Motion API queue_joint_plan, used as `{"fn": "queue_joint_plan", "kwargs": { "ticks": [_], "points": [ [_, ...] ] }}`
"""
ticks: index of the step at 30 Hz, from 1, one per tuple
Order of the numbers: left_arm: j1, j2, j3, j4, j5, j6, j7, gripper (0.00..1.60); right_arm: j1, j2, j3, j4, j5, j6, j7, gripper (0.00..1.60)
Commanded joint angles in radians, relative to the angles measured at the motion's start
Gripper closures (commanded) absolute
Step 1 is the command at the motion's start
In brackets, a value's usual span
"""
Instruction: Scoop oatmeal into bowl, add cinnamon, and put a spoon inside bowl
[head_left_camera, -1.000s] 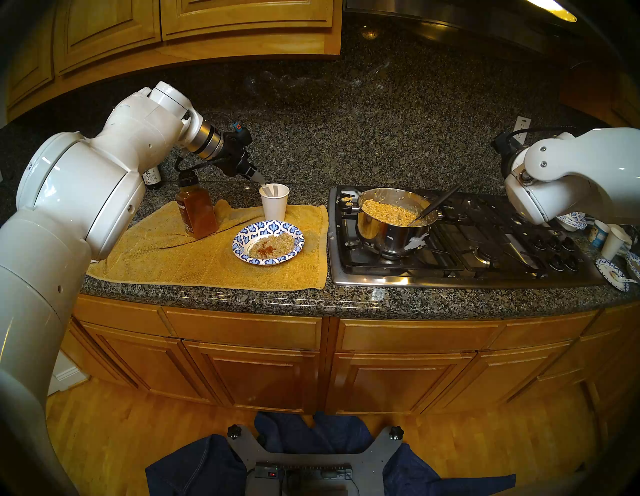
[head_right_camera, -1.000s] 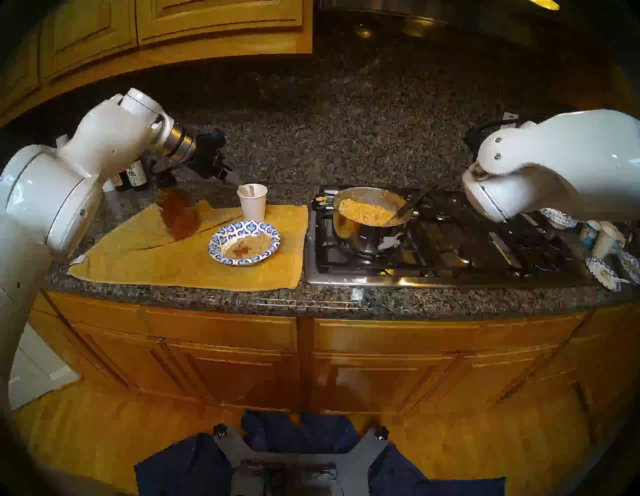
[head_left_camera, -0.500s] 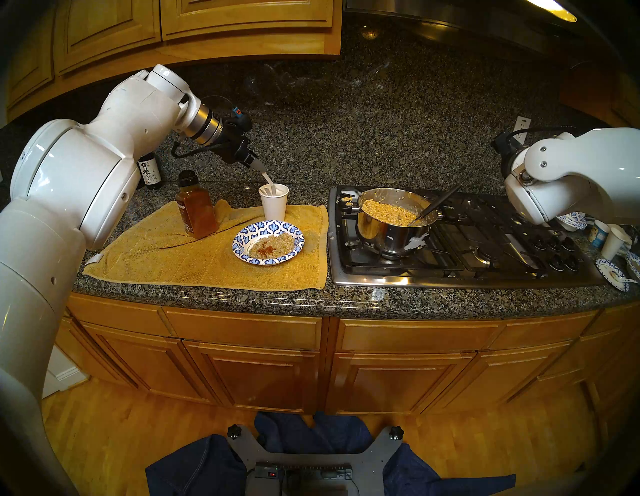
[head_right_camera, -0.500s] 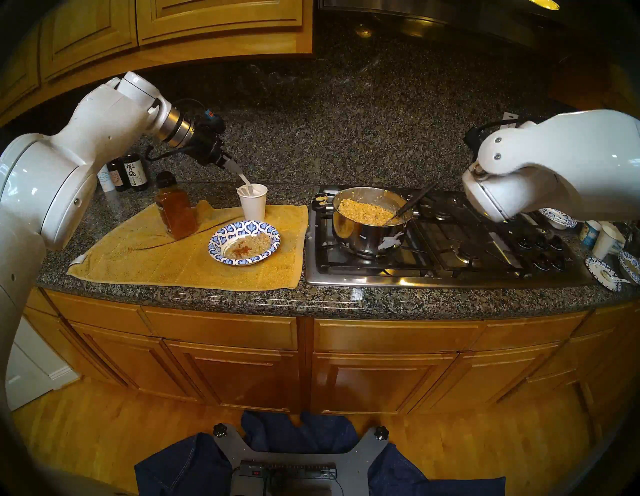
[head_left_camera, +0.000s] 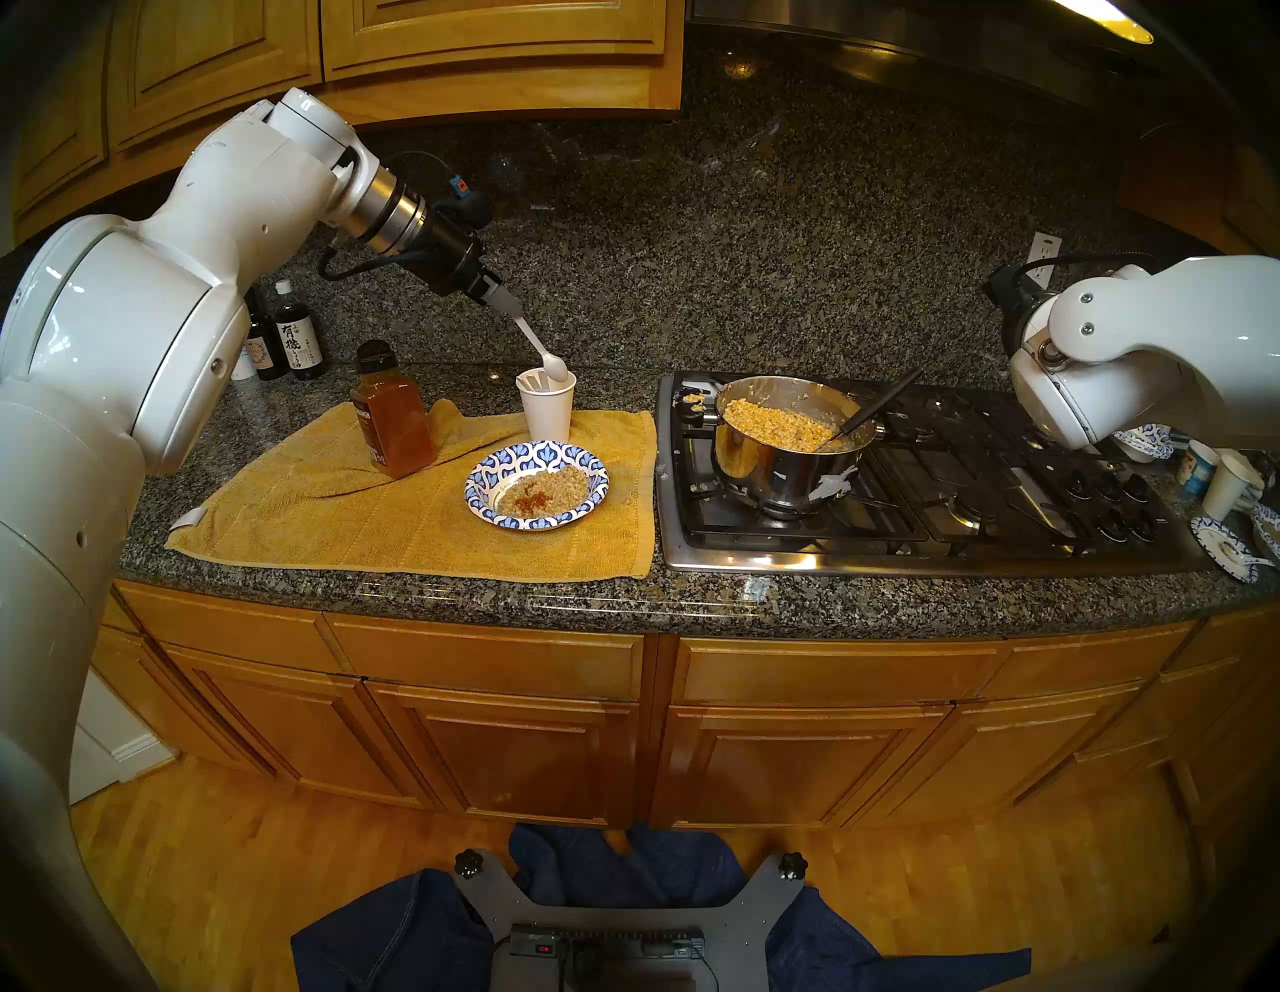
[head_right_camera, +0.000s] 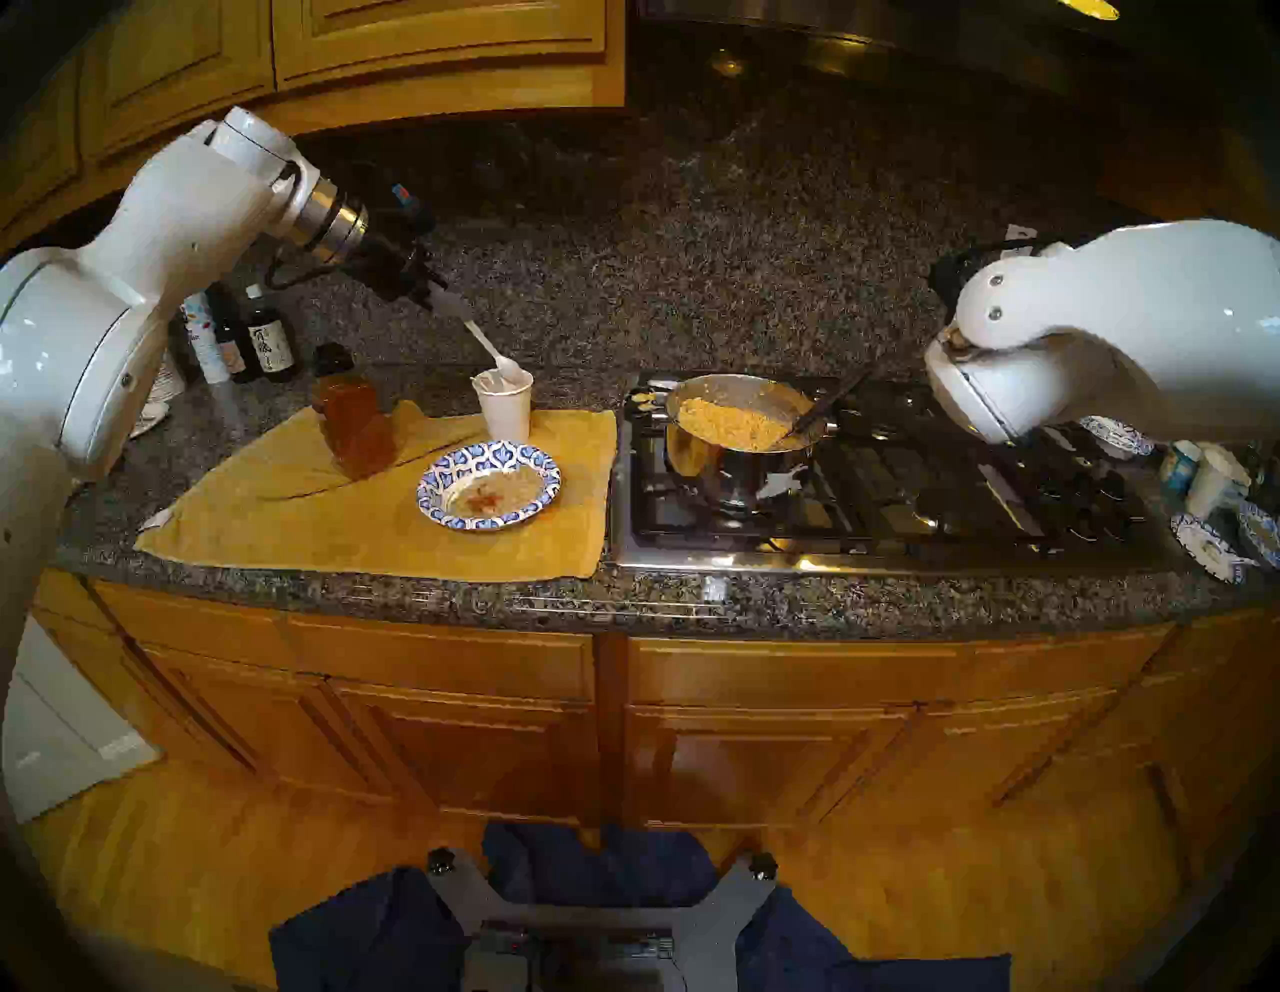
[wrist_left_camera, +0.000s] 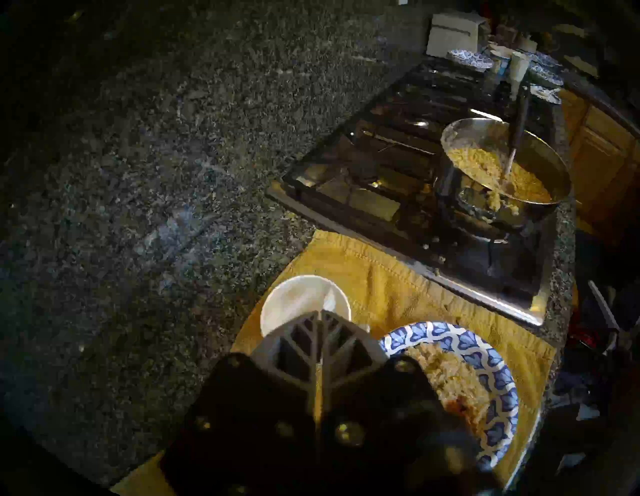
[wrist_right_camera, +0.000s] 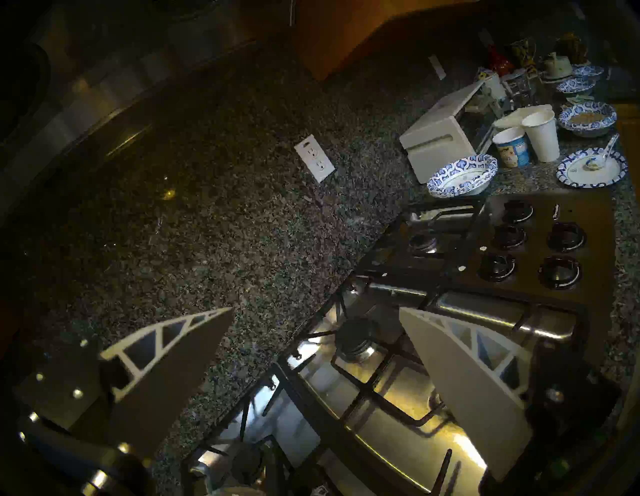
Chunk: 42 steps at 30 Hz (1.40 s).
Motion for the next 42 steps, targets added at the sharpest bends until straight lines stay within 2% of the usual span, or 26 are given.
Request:
{"fn": "queue_joint_plan", "kwargs": {
  "ticks": [1, 13, 24, 35, 42],
  "points": [
    [-0.102, 0.010, -0.012, -0.075, -0.010, -0.030, -0.043, 1.60, 0.026, -0.002, 0.021, 0.010, -0.022, 0.000, 0.000, 0.00],
    [-0.091, 0.032, 0.024, -0.170, -0.025, -0.081, -0.043, 1.60, 0.025, -0.003, 0.020, 0.010, -0.020, 0.000, 0.001, 0.00],
    [-0.005, 0.072, 0.080, -0.268, -0.072, -0.093, -0.043, 1.60, 0.022, -0.005, 0.017, 0.009, -0.011, 0.000, 0.003, 0.00],
    [0.025, 0.096, 0.109, -0.355, -0.111, -0.109, -0.043, 1.60, 0.019, -0.007, 0.014, 0.010, -0.005, 0.000, 0.004, 0.00],
    [0.050, 0.132, 0.119, -0.438, -0.143, -0.114, -0.043, 1.60, 0.018, -0.010, 0.013, 0.010, 0.000, 0.000, 0.004, 0.00]
  ]
}}
